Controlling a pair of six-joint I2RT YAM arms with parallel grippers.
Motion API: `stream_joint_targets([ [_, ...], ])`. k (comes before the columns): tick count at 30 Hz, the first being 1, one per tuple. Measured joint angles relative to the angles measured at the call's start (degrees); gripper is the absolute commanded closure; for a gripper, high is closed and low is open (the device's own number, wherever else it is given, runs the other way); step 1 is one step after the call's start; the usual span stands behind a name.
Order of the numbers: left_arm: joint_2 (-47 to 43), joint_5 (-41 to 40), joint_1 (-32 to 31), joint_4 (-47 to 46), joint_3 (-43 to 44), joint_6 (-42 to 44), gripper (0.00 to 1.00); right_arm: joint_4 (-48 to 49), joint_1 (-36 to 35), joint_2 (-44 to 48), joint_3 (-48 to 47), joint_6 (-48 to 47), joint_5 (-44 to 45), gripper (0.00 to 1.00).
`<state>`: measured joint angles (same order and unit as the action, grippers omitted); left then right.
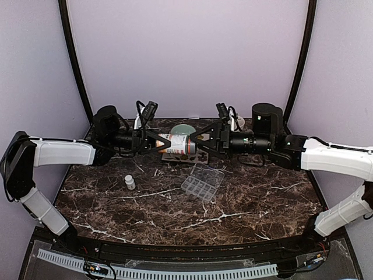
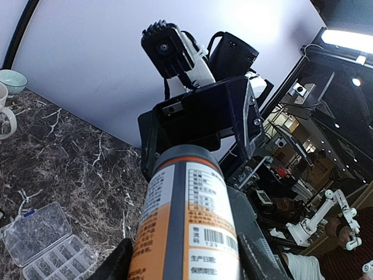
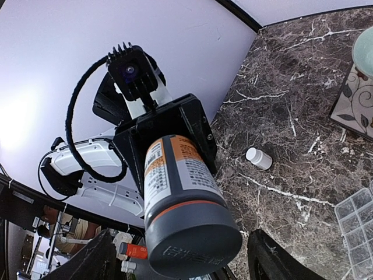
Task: Sort the pills into containers
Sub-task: Unscrew the lid of the pill bottle.
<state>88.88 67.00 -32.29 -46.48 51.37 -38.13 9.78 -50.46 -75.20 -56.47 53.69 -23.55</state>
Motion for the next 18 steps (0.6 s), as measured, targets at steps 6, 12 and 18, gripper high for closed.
stream_joint_targets([
  [6, 0.00, -0.13, 0.00, 0.00, 0.87, 0.02, 0.84, 0.35, 0.00, -0.81, 0.00, 0.70, -1.11, 0.25],
  [12, 0.00, -0.17, 0.00, 0.04, 1.03, 0.02, 0.85, 1.07, 0.02, -0.87, 0.00, 1.05, -1.90, 0.30],
  [18, 0.00, -0.17, 0.00, 0.04, 1.07, 0.02, 0.84, 1.40, 0.02, -2.67, 0.00, 1.07, -2.64, 0.40],
])
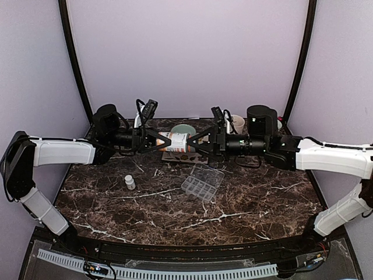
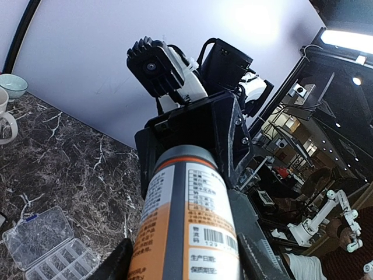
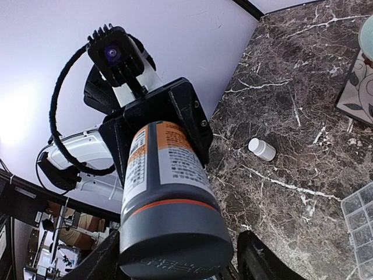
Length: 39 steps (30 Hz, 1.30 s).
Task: Sort the pills into containers
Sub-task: Unscrew the lid of the pill bottle.
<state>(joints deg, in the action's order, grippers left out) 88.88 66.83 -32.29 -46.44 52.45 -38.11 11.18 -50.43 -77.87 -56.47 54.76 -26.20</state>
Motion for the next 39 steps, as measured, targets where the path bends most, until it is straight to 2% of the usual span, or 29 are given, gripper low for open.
stream_joint_targets([
  [6, 0.02, -0.02, 0.00, 0.76, 0.02, 0.09, 0.84, 0.79, 0.17, -0.57, -0.09, -0.68, -0.76, 0.66],
  [8, 0.02, -0.04, 0.00, 0.83, 0.02, 0.07, 0.84, 0.52, 0.28, -0.57, -0.17, -1.88, -0.76, 0.71],
  [12, 0.04, 0.15, 0.00, 0.17, 0.00, -0.94, 0.84, -0.90, 0.31, -0.50, -0.83, -7.61, -0.74, 0.72],
  [17, 2.12, 1.73, -0.02, -7.93, -0.02, -9.25, 0.84, -3.78, 0.22, 1.18, -1.49, -20.61, -0.61, 0.71],
  [24, 12.17, 5.86, -0.55, -30.95, 1.31, -33.14, 0.85, -10.29, -2.62, 3.89, -1.55, -40.83, 6.80, 0.69],
  [27, 15.19, 7.32, -0.55, -36.52, 2.25, -41.05, 0.85, -12.55, -4.85, 4.48, -1.60, -47.43, 12.20, 0.68],
  [32, 15.56, 8.35, -0.48, -40.11, 2.38, -46.56, 0.85, -12.31, -7.19, 5.40, -1.22, -53.22, 17.57, 0.68],
  [39, 15.56, 8.17, -0.87, -41.24, 2.67, -48.28, 0.85, -10.05, -8.09, 6.82, 0.42, -56.08, 19.47, 0.64],
])
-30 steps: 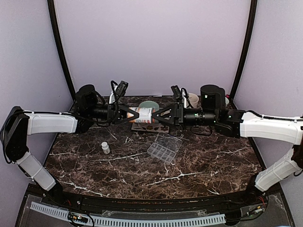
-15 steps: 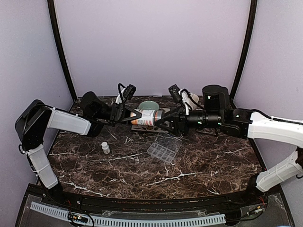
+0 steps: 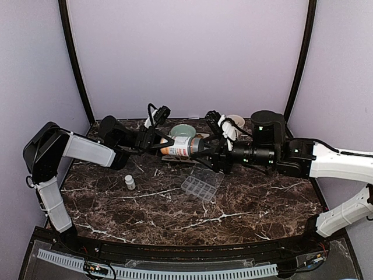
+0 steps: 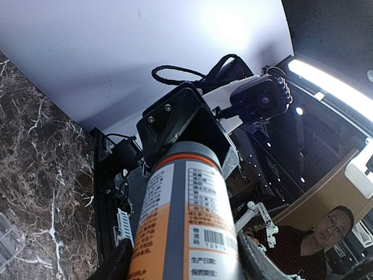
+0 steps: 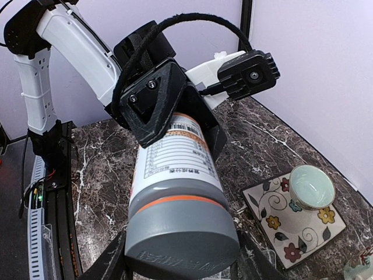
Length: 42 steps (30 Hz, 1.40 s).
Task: Sort the pills into containers
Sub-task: Unscrew the lid of the pill bottle.
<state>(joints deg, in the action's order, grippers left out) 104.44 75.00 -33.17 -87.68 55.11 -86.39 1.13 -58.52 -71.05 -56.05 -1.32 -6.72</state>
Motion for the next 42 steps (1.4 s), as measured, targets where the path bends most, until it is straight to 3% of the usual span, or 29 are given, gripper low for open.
stream_joint_targets([
  [6, 0.00, 0.02, -0.02, -0.13, 0.02, -0.26, 0.85, 0.17, -0.20, 0.07, 0.11, -1.01, 0.42, 0.58],
  [13, 0.00, 0.04, -0.02, -0.15, 0.00, -0.26, 0.86, 0.13, -0.22, 0.07, 0.04, -1.31, 0.37, 0.43],
  [26, -2.03, 1.11, 0.72, -3.54, 0.00, 0.66, 0.85, -4.79, 0.33, 0.46, 0.04, -1.16, 2.38, 0.41],
  [31, -2.14, 1.22, 0.72, -3.96, 0.00, 1.22, 0.86, -5.09, 0.35, 0.48, 0.04, 0.02, 2.23, 0.31],
  [36, -2.40, 1.18, 0.72, -3.23, 0.00, 3.65, 0.86, -5.05, 0.92, 1.92, 0.04, 4.98, 0.94, 0.23],
  [42, -3.58, 0.94, 0.72, -1.11, 0.00, 7.39, 0.86, -3.65, 2.67, 4.57, 0.33, 17.46, -1.20, 0.19],
])
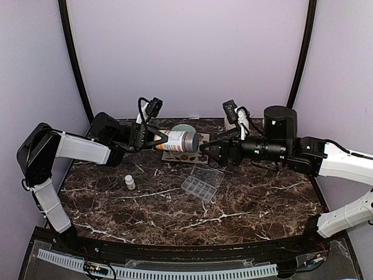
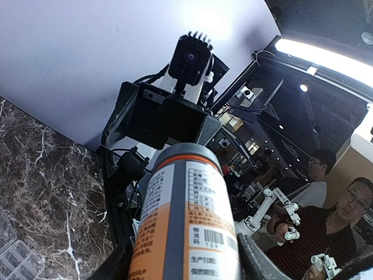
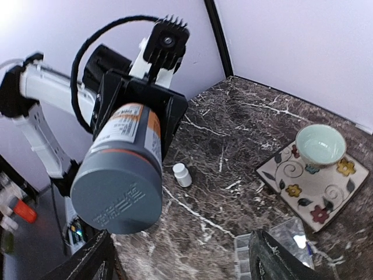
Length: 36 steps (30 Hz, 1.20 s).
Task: Sort the pills into containers
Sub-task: Unscrew the lid of the pill bottle.
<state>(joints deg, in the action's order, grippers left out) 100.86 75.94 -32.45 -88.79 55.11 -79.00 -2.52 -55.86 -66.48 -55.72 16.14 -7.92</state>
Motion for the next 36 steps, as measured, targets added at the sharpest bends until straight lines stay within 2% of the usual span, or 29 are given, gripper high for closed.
stream_joint_targets([
  [9, -0.83, -0.79, 0.00, 5.55, 0.00, 6.49, 0.87, 6.49, 5.18, 1.40, 2.67, 23.32, -4.42, 0.21],
  [17, -4.09, -2.19, 0.00, 15.32, 0.00, 15.37, 0.88, 9.77, 6.23, -4.00, 1.29, 36.61, -12.04, 0.25],
  [26, -6.27, -3.23, 0.02, 23.76, 0.02, 22.91, 0.88, 12.70, 6.43, -4.72, 1.22, 42.64, -15.61, 0.26],
  [36, -6.27, -4.00, 0.02, 25.73, 0.00, 24.76, 0.88, 13.75, 6.51, -5.01, 1.07, 44.63, -17.84, 0.27],
])
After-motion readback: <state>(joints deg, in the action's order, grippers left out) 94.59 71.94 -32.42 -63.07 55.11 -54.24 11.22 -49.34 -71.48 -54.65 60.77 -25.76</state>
